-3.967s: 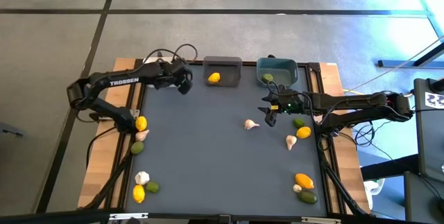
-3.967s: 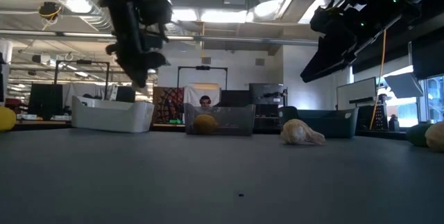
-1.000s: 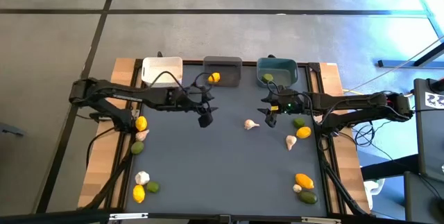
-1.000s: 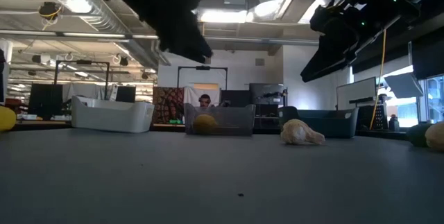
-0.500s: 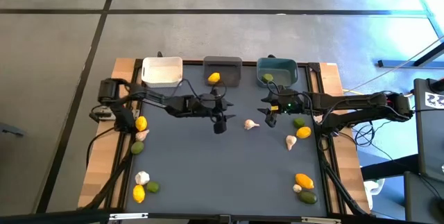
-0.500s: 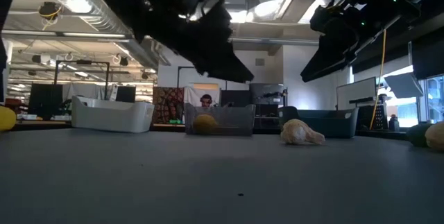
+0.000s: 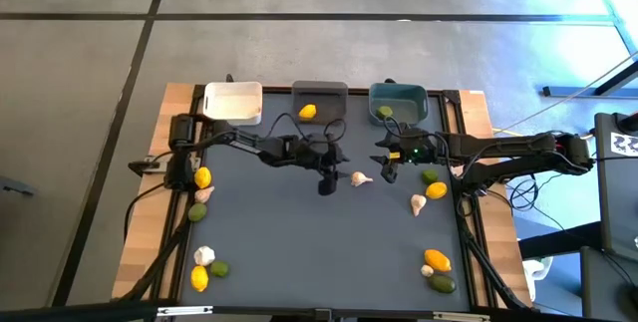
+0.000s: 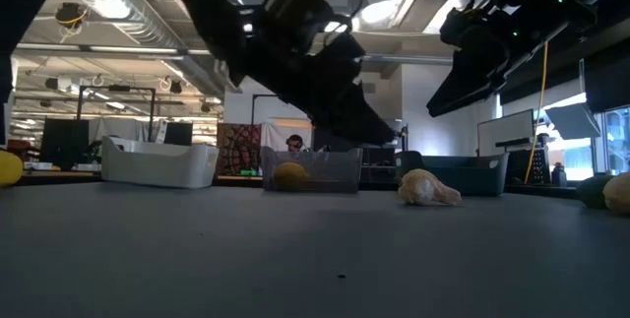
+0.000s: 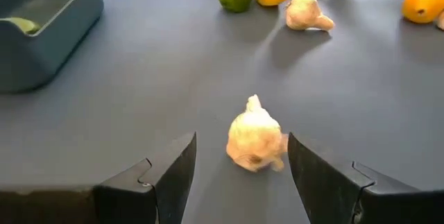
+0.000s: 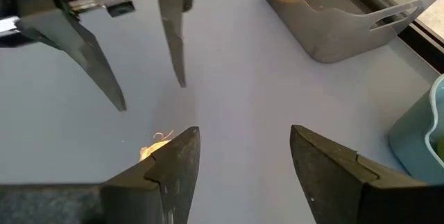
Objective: Sort produce into baskets
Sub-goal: Put the garlic into the white bin
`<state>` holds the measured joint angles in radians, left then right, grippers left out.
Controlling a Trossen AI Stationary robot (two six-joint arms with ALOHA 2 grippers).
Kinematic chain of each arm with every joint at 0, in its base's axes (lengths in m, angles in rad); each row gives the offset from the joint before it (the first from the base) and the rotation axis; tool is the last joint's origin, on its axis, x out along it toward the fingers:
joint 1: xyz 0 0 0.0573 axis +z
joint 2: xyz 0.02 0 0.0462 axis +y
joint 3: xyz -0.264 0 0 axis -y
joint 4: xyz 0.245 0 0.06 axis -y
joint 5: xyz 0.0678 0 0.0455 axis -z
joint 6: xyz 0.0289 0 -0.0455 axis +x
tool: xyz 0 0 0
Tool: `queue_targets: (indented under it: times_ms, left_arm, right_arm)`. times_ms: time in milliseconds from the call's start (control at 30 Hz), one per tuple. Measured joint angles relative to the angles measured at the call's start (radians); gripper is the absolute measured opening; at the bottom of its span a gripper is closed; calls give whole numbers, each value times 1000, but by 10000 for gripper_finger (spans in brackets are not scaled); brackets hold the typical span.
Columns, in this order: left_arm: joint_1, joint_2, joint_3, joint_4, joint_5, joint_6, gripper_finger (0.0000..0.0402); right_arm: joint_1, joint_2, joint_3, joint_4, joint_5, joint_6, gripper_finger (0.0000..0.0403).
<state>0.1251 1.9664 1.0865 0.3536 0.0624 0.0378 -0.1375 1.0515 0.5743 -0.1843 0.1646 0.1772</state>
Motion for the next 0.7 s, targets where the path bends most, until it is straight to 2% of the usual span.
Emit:
queue_targets:
  times_ms: [467, 700]
  left_arm:
    - [38, 177, 157, -5, 246, 42, 223]
    - [54, 205, 173, -7, 283, 23, 223]
  right_arm:
    - [0, 0, 0, -1, 0, 1, 222]
    - [0, 0, 0, -7, 0, 30, 222]
